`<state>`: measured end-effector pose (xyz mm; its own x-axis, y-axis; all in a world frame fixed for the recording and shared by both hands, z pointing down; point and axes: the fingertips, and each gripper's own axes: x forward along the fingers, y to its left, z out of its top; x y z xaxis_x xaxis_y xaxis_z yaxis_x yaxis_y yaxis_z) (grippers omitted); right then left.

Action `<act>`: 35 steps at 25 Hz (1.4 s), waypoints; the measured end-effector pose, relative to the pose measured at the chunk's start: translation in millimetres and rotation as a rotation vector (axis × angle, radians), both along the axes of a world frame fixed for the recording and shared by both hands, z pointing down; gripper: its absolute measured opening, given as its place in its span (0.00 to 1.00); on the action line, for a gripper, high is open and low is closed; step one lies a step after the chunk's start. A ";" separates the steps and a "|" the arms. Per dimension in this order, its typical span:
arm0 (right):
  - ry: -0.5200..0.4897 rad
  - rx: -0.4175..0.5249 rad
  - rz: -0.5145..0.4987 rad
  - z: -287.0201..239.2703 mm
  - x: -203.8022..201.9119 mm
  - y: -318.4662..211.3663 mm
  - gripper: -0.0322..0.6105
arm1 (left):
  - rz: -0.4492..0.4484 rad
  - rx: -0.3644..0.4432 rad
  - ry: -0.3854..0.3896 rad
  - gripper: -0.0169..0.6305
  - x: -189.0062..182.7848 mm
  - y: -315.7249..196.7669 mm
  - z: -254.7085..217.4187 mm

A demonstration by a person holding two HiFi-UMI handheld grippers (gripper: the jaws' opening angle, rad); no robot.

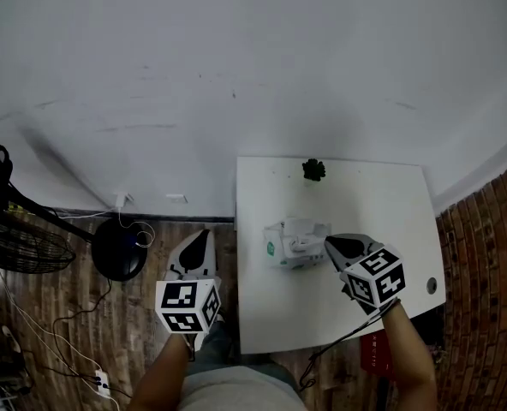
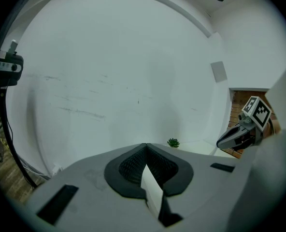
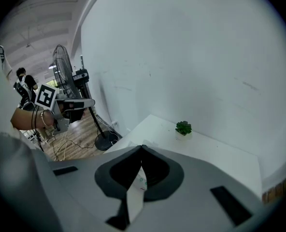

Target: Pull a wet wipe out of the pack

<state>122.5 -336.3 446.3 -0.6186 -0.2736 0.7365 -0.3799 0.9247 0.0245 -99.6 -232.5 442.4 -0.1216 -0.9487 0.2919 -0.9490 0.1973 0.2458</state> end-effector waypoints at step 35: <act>-0.457 0.438 0.669 -146.9 83.9 -12.6 0.05 | 0.172 0.197 -0.072 0.03 21.8 -79.8 -96.2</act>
